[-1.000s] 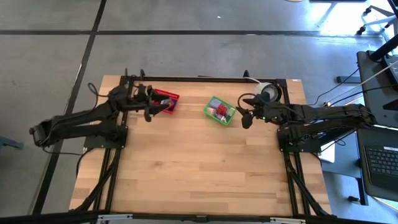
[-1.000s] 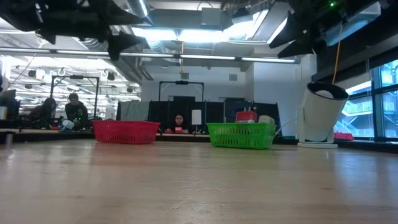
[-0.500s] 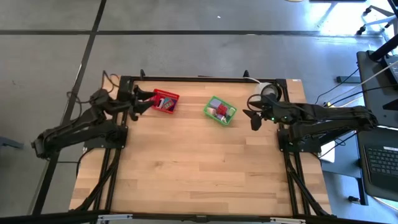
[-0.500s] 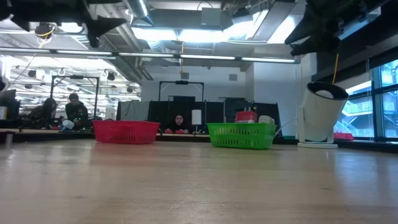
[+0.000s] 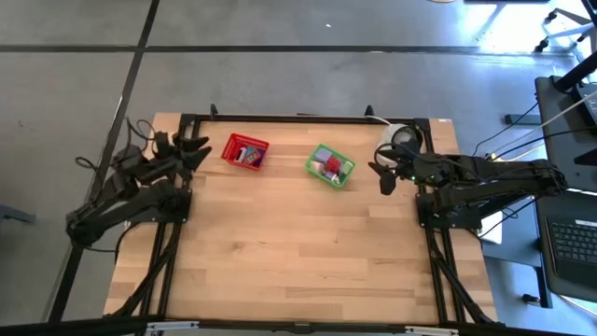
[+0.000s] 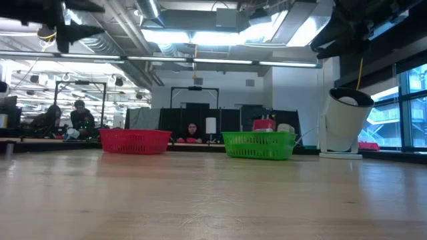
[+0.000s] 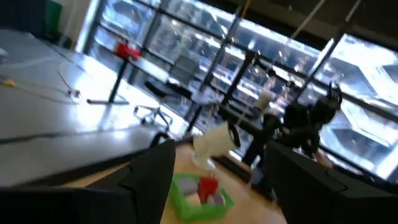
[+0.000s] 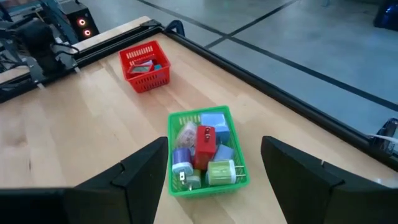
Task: Pick & Place Office items
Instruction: Return to Home Position
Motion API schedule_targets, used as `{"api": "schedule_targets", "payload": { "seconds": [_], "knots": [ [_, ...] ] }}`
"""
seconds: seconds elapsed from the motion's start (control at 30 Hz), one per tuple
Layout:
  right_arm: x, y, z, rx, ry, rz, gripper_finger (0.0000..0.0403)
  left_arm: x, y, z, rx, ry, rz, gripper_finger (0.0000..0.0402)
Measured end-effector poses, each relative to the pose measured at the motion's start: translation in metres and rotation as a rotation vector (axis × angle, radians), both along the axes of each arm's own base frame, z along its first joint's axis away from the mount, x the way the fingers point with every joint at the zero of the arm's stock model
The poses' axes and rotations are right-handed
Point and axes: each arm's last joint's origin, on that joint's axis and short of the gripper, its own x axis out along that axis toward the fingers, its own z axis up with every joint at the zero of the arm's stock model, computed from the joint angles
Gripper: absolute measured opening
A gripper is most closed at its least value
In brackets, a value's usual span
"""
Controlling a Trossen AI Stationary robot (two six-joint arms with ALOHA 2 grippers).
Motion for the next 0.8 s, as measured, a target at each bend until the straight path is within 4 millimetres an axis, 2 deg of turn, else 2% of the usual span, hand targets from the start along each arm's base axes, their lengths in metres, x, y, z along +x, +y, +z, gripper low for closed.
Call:
{"api": "schedule_targets", "payload": {
  "seconds": [0.07,0.1,0.27,0.43,0.7,0.8],
  "knots": [
    [0.0,0.0,-0.001,0.001,-0.003,-0.005,0.0262,0.0,0.001,0.005,0.0,-0.005,0.035,0.0246],
    [0.001,0.0,-0.004,0.005,-0.007,-0.008,0.0262,0.001,0.002,0.001,-0.019,0.022,0.05,0.0246],
    [0.006,0.0,-0.035,0.067,-0.079,-0.04,0.0262,0.0,0.005,-0.005,-0.051,0.052,0.153,0.0244],
    [0.012,0.002,-0.062,0.114,-0.21,-0.005,0.0262,0.006,0.01,-0.015,-0.033,0.039,0.177,0.0246],
    [0.01,0.002,-0.086,0.119,-0.252,0.001,0.0262,0.022,0.019,-0.047,-0.034,-0.005,0.164,0.0244],
    [0.01,0.002,-0.092,0.124,-0.286,0.005,0.0262,0.025,0.021,-0.054,-0.022,-0.029,0.15,0.0246]
  ]
}}
